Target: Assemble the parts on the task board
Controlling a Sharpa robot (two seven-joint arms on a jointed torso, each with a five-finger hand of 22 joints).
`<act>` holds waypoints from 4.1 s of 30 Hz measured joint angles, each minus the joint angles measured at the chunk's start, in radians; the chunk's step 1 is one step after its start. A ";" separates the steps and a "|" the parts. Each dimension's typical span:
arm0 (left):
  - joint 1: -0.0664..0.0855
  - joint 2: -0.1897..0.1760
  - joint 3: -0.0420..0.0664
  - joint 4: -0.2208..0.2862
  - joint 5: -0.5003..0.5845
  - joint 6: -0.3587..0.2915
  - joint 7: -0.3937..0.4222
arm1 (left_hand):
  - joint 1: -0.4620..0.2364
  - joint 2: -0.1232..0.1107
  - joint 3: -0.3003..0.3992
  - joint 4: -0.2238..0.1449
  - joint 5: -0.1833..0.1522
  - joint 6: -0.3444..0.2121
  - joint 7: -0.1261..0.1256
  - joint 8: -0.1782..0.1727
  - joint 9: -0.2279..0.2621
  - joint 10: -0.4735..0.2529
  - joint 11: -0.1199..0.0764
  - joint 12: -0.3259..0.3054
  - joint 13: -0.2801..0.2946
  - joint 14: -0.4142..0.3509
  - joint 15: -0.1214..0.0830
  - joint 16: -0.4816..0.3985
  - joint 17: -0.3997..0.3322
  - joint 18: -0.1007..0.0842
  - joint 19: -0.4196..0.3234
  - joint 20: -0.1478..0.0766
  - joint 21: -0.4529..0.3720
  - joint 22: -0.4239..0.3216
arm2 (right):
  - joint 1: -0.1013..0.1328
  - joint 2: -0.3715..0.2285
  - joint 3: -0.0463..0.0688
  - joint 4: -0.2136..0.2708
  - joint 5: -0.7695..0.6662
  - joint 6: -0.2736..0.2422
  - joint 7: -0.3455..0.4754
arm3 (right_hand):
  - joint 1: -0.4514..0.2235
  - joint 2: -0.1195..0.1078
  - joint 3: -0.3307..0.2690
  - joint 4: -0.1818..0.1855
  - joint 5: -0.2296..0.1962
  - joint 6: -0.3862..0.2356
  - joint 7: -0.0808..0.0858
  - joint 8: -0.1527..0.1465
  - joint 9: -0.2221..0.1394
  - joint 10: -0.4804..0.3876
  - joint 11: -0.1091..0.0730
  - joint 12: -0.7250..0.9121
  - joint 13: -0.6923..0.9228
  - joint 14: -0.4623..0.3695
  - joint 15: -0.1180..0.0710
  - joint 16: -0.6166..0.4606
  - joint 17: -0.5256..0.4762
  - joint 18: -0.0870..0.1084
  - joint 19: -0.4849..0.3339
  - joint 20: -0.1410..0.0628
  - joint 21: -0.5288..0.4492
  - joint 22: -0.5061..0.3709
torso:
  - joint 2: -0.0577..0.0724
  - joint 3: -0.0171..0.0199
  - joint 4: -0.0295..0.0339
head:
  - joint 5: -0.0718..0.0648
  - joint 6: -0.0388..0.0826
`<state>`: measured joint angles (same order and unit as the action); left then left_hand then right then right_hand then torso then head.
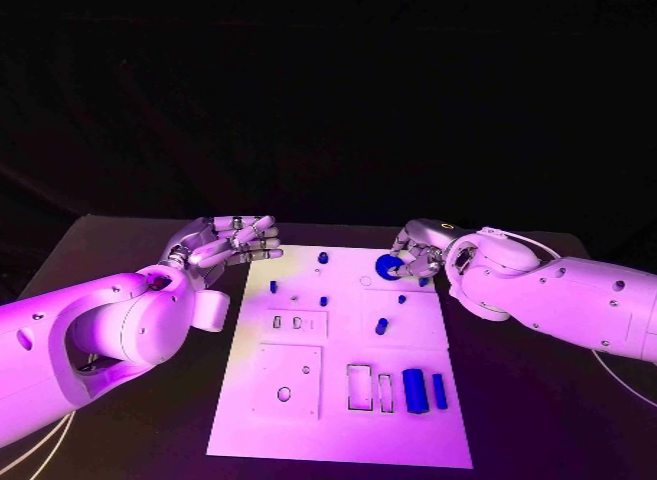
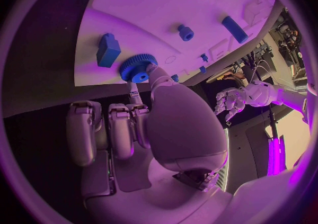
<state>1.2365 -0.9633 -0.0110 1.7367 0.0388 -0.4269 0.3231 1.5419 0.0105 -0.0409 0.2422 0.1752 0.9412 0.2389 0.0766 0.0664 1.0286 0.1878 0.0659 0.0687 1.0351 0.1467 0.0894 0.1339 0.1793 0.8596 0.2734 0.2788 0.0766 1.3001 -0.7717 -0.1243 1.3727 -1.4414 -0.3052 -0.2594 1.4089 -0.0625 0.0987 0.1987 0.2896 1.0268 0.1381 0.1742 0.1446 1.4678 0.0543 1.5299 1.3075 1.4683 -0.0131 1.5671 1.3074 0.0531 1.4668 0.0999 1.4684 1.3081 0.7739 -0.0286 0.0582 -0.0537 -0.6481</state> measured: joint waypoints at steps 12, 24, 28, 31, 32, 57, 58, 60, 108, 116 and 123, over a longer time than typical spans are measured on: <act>0.000 -0.001 0.000 0.000 0.000 0.000 -0.004 | 0.000 0.000 0.000 0.000 0.000 0.000 0.000 0.000 0.000 0.000 0.000 0.000 0.000 0.000 0.000 0.000 0.000 0.000 0.000 0.000 0.000 -0.001 | -0.001 -0.003 0.000 0.026 -0.060 -0.056 -0.003 | 0.010 0.010 0.012 -0.004 -0.008 0.005 0.005 0.001 0.000 0.000 -0.007 0.004 0.000 0.000 -0.007 0.000 0.000 0.000 0.000 -0.007 0.001 0.000 | 0.000 -0.0001 0.0001 | 0.003 0.000; 0.000 -0.001 0.000 -0.004 0.000 0.001 -0.007 | 0.000 0.000 0.000 0.000 0.000 0.000 0.000 0.000 0.000 -0.004 0.004 0.000 0.000 0.000 0.000 0.000 0.000 0.000 0.000 0.000 0.000 -0.001 | 0.017 0.016 0.005 0.131 -0.132 -0.120 -0.018 | 0.015 0.006 0.012 -0.004 -0.012 0.005 0.005 0.002 0.000 -0.003 -0.010 0.004 0.000 0.000 -0.007 0.000 0.001 -0.012 0.000 -0.007 0.013 0.000 | -0.001 -0.0002 -0.0006 | 0.012 0.006; 0.000 0.001 0.000 -0.006 0.000 0.001 -0.008 | 0.000 0.000 0.003 0.003 0.000 0.000 0.000 0.000 0.000 -0.007 0.000 0.000 0.000 0.000 0.000 0.000 0.000 0.000 0.000 0.000 -0.004 -0.001 | 0.020 0.070 0.005 0.131 -0.169 -0.135 -0.026 | 0.015 0.006 0.012 -0.004 -0.013 0.005 0.005 0.003 0.000 -0.004 -0.011 0.004 0.000 0.000 -0.007 0.000 0.001 -0.012 0.000 -0.007 0.013 0.000 | -0.001 -0.0006 0.0000 | 0.010 0.010; 0.000 0.002 0.000 -0.007 0.000 0.001 -0.008 | 0.000 0.000 0.003 0.003 0.000 0.000 0.000 0.000 0.000 -0.007 0.000 0.000 0.000 0.000 0.000 0.000 0.000 0.000 0.000 0.000 -0.004 -0.001 | 0.020 0.113 0.003 0.112 -0.191 -0.143 -0.034 | 0.015 0.006 0.012 -0.004 -0.014 0.005 0.005 0.003 0.000 -0.004 -0.011 0.004 0.000 -0.002 -0.009 0.000 0.001 -0.012 0.000 -0.007 0.013 0.000 | -0.001 -0.0010 0.0012 | 0.008 0.012; 0.000 0.003 0.000 -0.007 0.000 0.001 -0.008 | 0.000 0.000 0.003 0.003 0.000 0.000 0.000 0.000 0.000 -0.007 0.000 0.000 0.000 0.000 0.000 0.000 0.001 0.000 0.000 0.000 -0.004 -0.001 | 0.019 0.127 0.002 0.103 -0.198 -0.145 -0.036 | 0.015 0.005 0.012 -0.004 -0.015 0.005 0.005 0.003 0.000 -0.004 -0.011 0.004 0.000 -0.003 -0.010 0.000 0.001 -0.011 0.000 -0.007 0.013 0.000 | 0.000 -0.0012 0.0014 | 0.008 0.012; 0.000 0.003 0.000 -0.011 0.000 0.002 -0.010 | 0.000 0.000 0.003 0.003 0.000 0.000 0.000 -0.004 0.000 -0.007 0.000 0.000 0.000 0.000 0.000 0.000 0.000 0.000 0.000 0.000 -0.004 -0.001 | -0.031 0.230 -0.002 0.028 -0.267 -0.144 -0.053 | 0.002 -0.007 0.016 0.000 -0.021 0.006 0.006 0.003 0.001 -0.004 -0.011 0.007 0.001 -0.004 -0.010 0.000 0.000 -0.011 -0.004 -0.011 0.017 -0.001 | 0.002 -0.0001 0.0017 | 0.025 0.002; 0.000 0.004 0.000 -0.011 0.000 0.002 -0.010 | 0.000 0.000 0.003 0.003 0.000 0.000 0.000 -0.004 0.000 -0.007 0.000 0.000 0.000 0.000 0.000 0.000 0.000 0.000 0.000 0.000 -0.004 -0.001 | -0.031 0.230 -0.002 0.027 -0.269 -0.144 -0.055 | 0.002 -0.007 0.016 0.000 -0.021 0.007 0.007 0.002 0.001 -0.004 -0.011 0.007 0.001 -0.004 -0.010 0.000 0.000 -0.011 -0.004 -0.011 0.017 -0.001 | 0.002 0.0000 0.0015 | 0.025 0.002; 0.000 0.004 0.000 -0.011 0.000 0.003 -0.011 | 0.000 0.000 0.003 0.003 0.000 0.000 0.000 -0.004 0.000 -0.007 0.000 0.000 0.000 0.000 0.000 0.000 0.000 0.000 0.000 0.000 -0.004 -0.001 | -0.032 0.231 -0.002 0.025 -0.272 -0.142 -0.058 | -0.002 -0.011 0.016 0.000 -0.021 0.009 0.009 0.001 0.002 -0.004 -0.011 0.007 0.001 -0.004 -0.010 0.000 0.000 -0.011 -0.004 -0.011 0.017 -0.001 | 0.002 0.0000 0.0016 | 0.025 0.002; 0.000 0.004 0.000 -0.019 0.000 0.017 -0.023 | 0.000 0.000 0.003 0.003 0.000 0.000 0.000 -0.004 0.000 -0.007 0.000 0.000 0.000 -0.003 0.003 -0.004 0.001 0.000 -0.004 0.004 -0.004 -0.002 | -0.035 0.249 -0.004 -0.008 -0.287 -0.110 -0.086 | -0.076 -0.078 -0.030 0.076 -0.091 -0.056 0.012 -0.094 -0.014 -0.002 0.009 -0.001 0.000 0.000 0.004 0.000 0.000 -0.008 -0.002 -0.001 0.012 0.000 | 0.002 0.0000 0.0020 | 0.023 0.000; 0.000 0.004 0.000 -0.020 0.000 0.018 -0.024 | 0.000 0.000 0.003 0.003 0.000 0.000 0.000 -0.004 0.000 -0.007 0.000 0.000 0.000 -0.003 0.003 -0.004 0.001 0.000 -0.004 0.004 -0.004 -0.002 | -0.035 0.236 -0.004 0.002 -0.277 -0.102 -0.084 | -0.085 -0.069 -0.030 0.085 -0.065 -0.051 0.008 -0.094 -0.009 -0.002 0.009 -0.001 0.000 0.000 0.004 0.000 0.000 -0.008 -0.002 -0.001 0.012 -0.001 | 0.001 0.0007 0.0020 | 0.024 0.002; 0.000 0.005 0.000 -0.022 0.000 0.018 -0.024 | 0.000 0.000 0.003 0.003 0.000 0.000 0.000 -0.004 0.000 -0.007 0.000 0.000 0.000 -0.003 0.003 -0.004 0.001 0.000 -0.004 0.004 -0.004 -0.002 | -0.035 0.244 -0.004 -0.002 -0.249 -0.083 -0.075 | -0.109 -0.059 -0.037 0.091 -0.065 -0.051 0.008 -0.103 -0.009 -0.002 0.009 -0.001 0.000 0.000 0.004 0.000 0.000 -0.008 -0.002 -0.001 0.012 -0.001 | 0.001 0.0001 0.0034 | 0.025 0.003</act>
<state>1.2365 -0.9583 -0.0111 1.7148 0.0389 -0.4086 0.2987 1.5419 0.0105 -0.0380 0.2452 0.1752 0.9412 0.2388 0.0727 0.0664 1.0214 0.1878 0.0660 0.0688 1.0317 0.1501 0.0849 0.1346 0.1793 0.8561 0.2770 0.2749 0.0751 1.2652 -0.5281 -0.1284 1.3709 -1.6904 -0.3886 -0.3344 1.3003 -0.1212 0.0622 0.2901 0.2244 0.9757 0.1457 0.0710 0.1352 1.4658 0.0637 1.5293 1.3075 1.4683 -0.0089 1.5670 1.3079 0.0448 1.4647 0.0984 1.4808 1.3074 0.7751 -0.0285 0.0616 -0.0290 -0.6448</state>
